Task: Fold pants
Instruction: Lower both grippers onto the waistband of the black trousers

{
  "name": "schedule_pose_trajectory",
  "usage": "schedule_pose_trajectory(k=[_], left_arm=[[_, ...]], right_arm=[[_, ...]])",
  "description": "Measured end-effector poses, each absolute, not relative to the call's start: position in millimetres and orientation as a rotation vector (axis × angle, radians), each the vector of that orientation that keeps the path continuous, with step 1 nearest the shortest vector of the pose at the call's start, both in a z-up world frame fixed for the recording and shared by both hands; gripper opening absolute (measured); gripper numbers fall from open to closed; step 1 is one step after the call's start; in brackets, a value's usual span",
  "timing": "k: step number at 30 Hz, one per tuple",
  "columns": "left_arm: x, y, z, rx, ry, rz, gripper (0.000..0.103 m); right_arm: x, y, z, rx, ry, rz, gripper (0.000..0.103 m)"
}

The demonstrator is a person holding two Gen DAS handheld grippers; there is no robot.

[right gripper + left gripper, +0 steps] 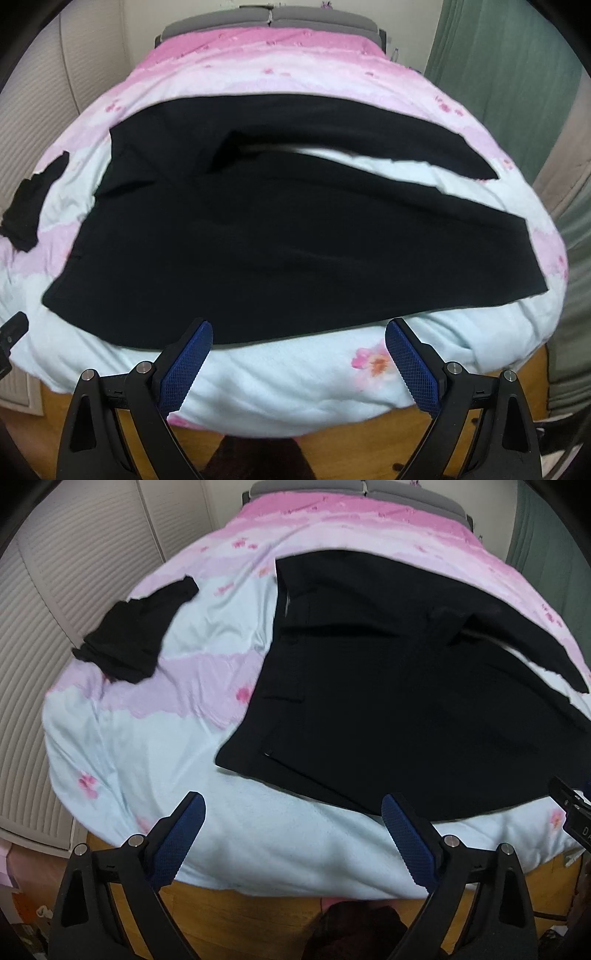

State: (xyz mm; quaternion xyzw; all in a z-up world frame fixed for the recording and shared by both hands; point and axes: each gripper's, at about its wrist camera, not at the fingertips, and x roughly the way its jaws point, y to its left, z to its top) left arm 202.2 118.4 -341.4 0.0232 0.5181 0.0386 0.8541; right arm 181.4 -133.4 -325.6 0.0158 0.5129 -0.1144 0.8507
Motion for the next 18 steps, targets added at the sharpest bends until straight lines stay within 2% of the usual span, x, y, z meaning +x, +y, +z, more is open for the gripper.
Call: schedule_pose_trajectory(k=[6, 13, 18], left_arm=[[225, 122, -382, -0.022, 1.150, 0.069, 0.093], [237, 130, -409, -0.126, 1.216, 0.082, 0.089], [249, 126, -416, -0.133, 1.213, 0.063, 0.086]], right_arm=[[196, -138, -371, 0.106, 1.127, -0.273, 0.095], [205, -141, -394, 0.221, 1.165, -0.297, 0.095], [212, -146, -402, 0.272, 1.169, -0.311, 0.087]])
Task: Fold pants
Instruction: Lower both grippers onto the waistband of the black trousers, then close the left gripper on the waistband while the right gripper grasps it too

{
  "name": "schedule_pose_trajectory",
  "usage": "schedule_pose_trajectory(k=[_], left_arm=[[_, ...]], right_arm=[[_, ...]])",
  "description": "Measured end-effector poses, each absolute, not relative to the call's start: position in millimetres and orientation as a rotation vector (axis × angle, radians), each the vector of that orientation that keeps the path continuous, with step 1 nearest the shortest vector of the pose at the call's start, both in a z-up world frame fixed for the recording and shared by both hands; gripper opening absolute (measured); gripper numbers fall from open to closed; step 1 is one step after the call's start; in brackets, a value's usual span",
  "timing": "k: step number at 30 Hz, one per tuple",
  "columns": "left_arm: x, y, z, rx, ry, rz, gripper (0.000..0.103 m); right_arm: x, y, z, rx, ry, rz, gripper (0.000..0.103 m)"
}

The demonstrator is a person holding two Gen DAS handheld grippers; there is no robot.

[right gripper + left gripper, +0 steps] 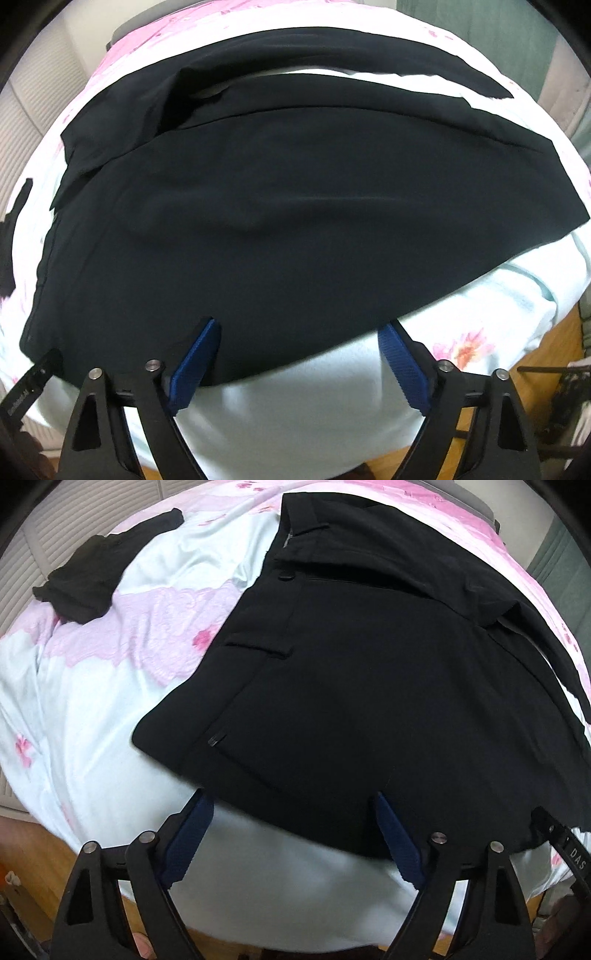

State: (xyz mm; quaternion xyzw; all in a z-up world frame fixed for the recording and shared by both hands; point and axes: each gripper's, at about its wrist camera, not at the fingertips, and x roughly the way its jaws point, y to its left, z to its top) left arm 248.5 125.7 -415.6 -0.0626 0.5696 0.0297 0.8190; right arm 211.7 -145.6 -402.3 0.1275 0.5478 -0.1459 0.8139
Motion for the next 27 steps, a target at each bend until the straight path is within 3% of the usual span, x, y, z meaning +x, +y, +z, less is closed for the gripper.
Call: schedule_pose_trajectory(k=[5, 8, 10, 12, 13, 15, 17, 27], left_arm=[[258, 122, -418, -0.146, 1.211, 0.084, 0.072], [257, 121, -416, -0.128, 1.208, 0.104, 0.057], [257, 122, -412, -0.111, 1.199, 0.111, 0.037], [261, 122, -410, -0.111, 1.200, 0.107, 0.029], [262, 123, -408, -0.111, 1.202, 0.106, 0.024], [265, 124, -404, -0.107, 1.202, 0.101, 0.019], [265, 122, -398, -0.077, 1.197, 0.094, 0.017], [282, 124, -340, -0.085, 1.140, 0.078, 0.014]], right_arm=[[216, -151, -411, 0.326, 1.169, -0.329, 0.077], [218, -152, -414, 0.331, 1.167, -0.327, 0.072], [222, -152, -415, 0.322, 1.160, -0.323, 0.060], [229, -156, -413, 0.308, 1.153, -0.325, 0.037], [231, -159, -412, 0.310, 1.153, -0.329, 0.032], [234, -164, -410, 0.326, 1.164, -0.329, 0.019], [235, -167, -405, 0.329, 1.173, -0.315, 0.015], [235, -142, -330, 0.165, 1.120, -0.274, 0.010]])
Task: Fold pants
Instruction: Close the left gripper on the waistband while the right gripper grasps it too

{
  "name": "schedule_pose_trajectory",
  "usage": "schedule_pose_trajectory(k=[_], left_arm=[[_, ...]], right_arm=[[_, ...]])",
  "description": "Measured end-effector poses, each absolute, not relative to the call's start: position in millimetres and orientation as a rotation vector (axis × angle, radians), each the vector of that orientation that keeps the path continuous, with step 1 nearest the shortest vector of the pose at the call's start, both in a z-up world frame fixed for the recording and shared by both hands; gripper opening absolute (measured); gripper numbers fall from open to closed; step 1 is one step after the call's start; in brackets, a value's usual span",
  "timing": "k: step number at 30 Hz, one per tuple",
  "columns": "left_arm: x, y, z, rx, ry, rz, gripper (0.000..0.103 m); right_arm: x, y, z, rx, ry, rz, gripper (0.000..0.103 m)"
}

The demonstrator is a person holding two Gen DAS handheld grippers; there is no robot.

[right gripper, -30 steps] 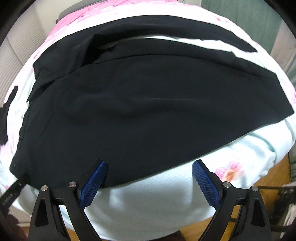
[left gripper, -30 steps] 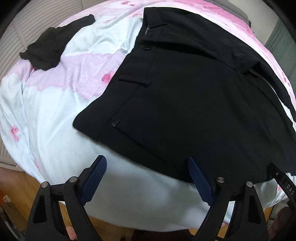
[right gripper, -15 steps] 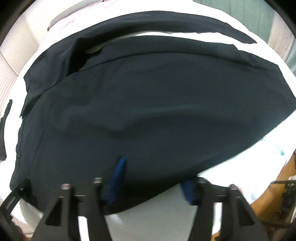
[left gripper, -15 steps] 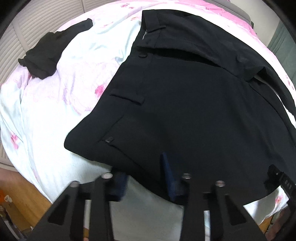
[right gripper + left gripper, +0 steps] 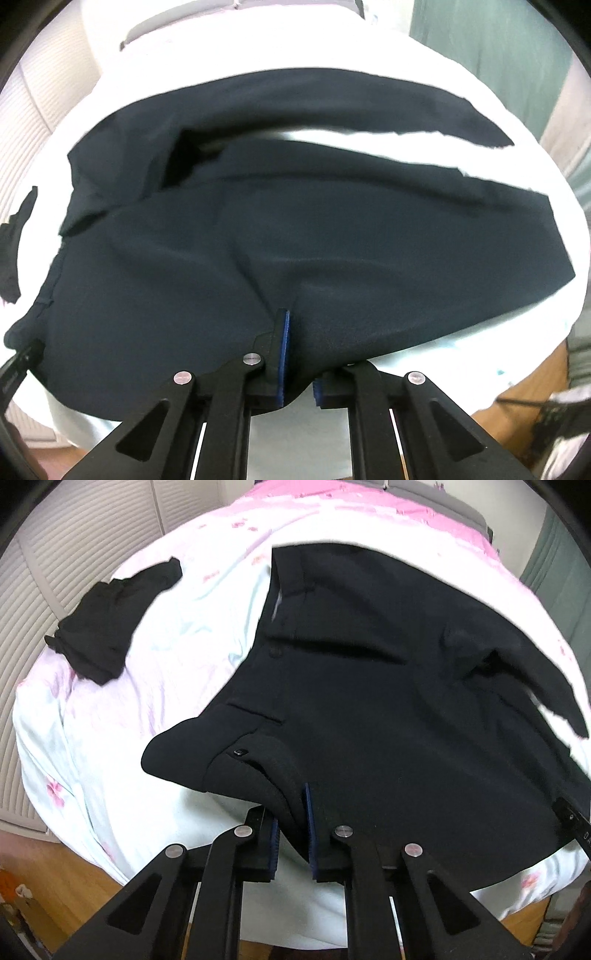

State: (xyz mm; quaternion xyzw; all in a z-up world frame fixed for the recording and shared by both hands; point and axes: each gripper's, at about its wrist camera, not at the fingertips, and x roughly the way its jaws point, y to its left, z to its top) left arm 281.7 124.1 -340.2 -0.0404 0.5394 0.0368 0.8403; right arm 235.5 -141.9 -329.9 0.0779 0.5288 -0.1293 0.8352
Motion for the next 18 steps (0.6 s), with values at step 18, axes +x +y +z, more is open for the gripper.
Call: schedule_pose_trajectory(k=[18], left_arm=[[359, 110, -219, -0.088, 0.979, 0.060, 0.012]], right_arm=[[328, -173, -217, 0.145, 1.002, -0.211, 0.008]])
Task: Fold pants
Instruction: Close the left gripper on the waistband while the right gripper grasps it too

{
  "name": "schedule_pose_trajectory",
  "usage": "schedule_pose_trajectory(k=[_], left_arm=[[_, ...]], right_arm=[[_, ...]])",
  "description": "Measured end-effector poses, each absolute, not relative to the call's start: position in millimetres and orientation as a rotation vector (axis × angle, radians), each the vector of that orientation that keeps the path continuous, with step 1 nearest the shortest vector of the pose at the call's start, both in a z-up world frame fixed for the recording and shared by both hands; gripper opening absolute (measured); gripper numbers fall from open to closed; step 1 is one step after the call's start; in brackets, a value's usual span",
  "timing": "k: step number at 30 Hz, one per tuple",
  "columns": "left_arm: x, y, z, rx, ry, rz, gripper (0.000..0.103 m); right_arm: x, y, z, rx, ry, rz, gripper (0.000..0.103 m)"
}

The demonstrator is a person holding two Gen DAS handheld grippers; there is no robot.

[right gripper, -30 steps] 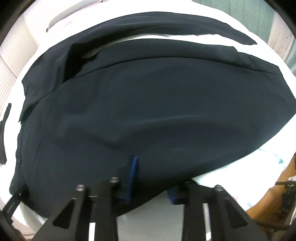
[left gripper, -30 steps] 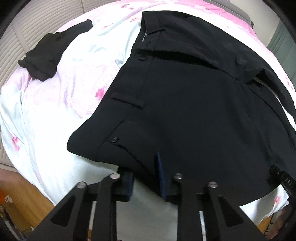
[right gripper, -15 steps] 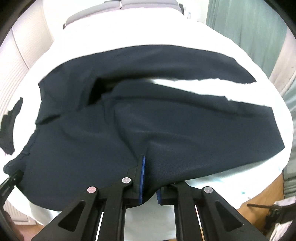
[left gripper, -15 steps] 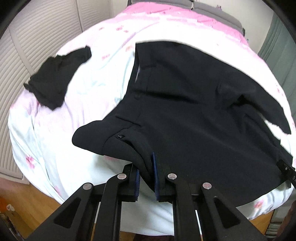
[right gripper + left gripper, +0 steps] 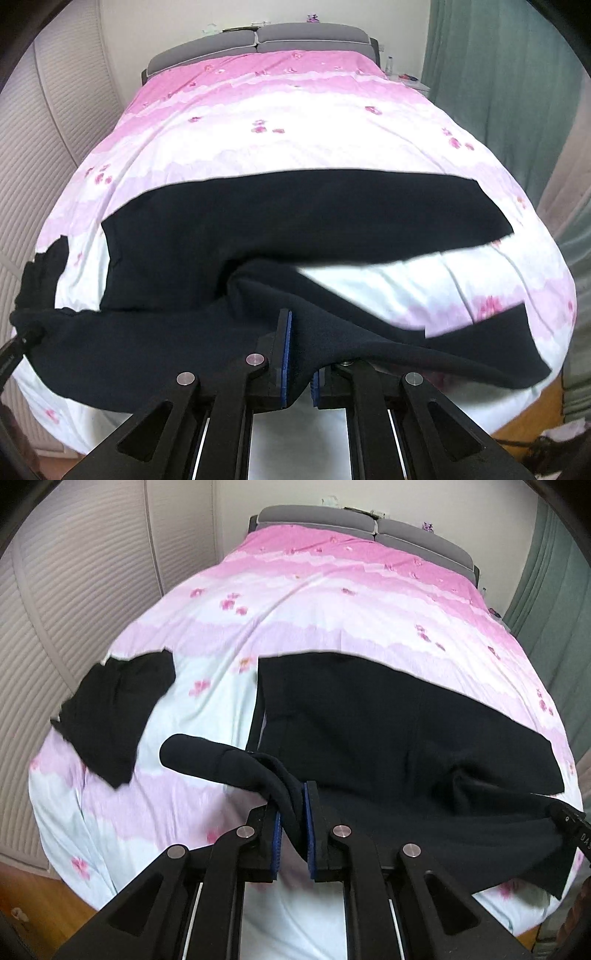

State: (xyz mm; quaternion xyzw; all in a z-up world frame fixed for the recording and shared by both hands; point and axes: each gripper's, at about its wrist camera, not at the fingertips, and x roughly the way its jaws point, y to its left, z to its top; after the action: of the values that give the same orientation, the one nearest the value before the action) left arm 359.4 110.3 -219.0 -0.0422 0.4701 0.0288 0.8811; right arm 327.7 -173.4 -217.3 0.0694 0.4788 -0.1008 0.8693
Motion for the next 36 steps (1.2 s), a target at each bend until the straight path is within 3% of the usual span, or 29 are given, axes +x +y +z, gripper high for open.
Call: schedule_pose_trajectory(k=[14, 36], left_arm=[[480, 82, -202, -0.106, 0.954, 0.186, 0.011], [692, 85, -319, -0.077, 1.169, 0.173, 0.012]], right_arm=[[477, -215, -217, 0.144, 1.039, -0.022, 0.008], [657, -213, -318, 0.126, 1.228, -0.081, 0.008]])
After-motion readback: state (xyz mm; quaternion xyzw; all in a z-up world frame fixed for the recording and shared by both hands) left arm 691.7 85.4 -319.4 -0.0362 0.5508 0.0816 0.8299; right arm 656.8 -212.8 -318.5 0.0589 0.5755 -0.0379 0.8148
